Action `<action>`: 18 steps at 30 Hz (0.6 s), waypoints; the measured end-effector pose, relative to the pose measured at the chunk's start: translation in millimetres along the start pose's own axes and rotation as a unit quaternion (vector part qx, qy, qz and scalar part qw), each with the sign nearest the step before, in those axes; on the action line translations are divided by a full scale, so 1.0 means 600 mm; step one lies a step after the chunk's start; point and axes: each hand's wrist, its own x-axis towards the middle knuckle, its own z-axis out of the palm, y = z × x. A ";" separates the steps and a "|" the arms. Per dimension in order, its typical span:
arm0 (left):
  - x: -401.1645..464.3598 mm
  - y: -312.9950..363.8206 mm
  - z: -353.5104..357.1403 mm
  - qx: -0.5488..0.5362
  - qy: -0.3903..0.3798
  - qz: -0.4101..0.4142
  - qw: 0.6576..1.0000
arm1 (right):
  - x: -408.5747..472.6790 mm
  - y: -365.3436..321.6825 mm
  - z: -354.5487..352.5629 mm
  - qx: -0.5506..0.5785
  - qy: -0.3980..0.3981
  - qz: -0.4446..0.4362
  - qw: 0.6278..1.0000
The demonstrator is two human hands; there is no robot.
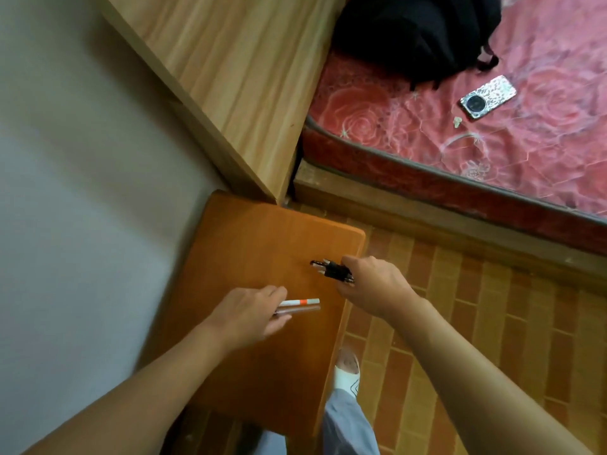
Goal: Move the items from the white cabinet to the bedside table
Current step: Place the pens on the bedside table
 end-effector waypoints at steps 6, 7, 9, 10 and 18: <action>0.058 -0.035 0.059 0.025 -0.014 0.050 0.998 | 0.066 0.019 0.049 -0.006 -0.003 -0.028 1.000; 0.066 -0.042 0.065 0.028 -0.012 0.054 0.998 | 0.076 0.020 0.054 -0.004 -0.001 -0.033 0.999; 0.079 -0.051 0.074 0.033 -0.002 0.061 0.998 | 0.094 0.021 0.061 0.002 0.005 -0.043 0.999; 0.084 -0.053 0.076 0.035 0.001 0.062 0.997 | 0.101 0.021 0.064 0.007 0.004 -0.047 0.999; 0.129 -0.054 0.088 0.034 0.061 0.063 0.996 | 0.127 0.021 0.075 0.046 0.066 -0.101 0.992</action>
